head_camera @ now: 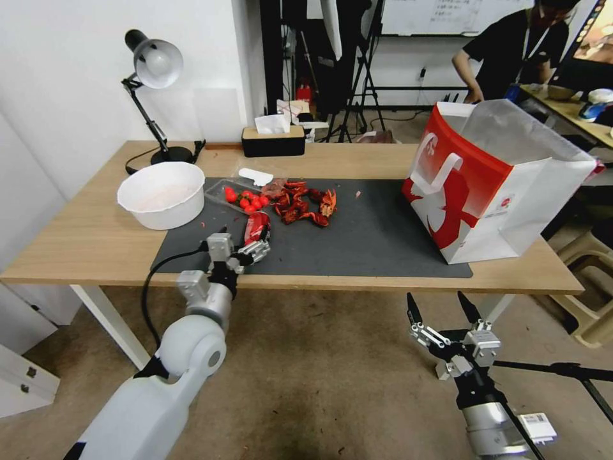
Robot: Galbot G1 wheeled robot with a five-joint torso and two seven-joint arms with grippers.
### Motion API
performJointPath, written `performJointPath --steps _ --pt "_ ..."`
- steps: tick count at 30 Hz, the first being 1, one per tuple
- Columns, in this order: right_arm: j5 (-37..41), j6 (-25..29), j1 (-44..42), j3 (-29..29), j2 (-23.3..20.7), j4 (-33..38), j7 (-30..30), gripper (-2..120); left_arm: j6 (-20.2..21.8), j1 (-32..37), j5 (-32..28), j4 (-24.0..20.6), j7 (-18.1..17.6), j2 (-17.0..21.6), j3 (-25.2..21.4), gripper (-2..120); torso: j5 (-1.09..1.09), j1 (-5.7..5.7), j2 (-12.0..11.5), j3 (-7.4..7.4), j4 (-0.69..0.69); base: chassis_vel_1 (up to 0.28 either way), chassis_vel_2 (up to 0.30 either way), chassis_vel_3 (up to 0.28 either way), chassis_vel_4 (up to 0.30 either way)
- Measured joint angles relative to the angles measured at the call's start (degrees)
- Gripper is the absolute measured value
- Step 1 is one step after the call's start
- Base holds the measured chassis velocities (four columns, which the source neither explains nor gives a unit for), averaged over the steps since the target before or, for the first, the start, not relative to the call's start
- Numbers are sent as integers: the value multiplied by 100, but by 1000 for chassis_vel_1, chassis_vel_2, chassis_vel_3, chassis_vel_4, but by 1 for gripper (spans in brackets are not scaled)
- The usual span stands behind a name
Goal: Pick up the trash from the table and place it into the takeout bag.
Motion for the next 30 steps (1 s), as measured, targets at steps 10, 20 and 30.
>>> performJointPath --steps 10,20,30 --pt "-5 1 -71 60 3 42 4 100 229 -332 61 292 -138 -31 251 100 -1 0 0 0 1 0 0 0 0" --pt "78 19 -82 146 -37 17 11 100 994 -695 43 617 -331 -232 591 99 -1 0 0 0 0 0 0 0 0" --pt "103 17 -22 128 -39 -104 15 100 1211 -737 -106 676 -491 -225 550 70 -1 0 0 0 1 0 0 0 0"
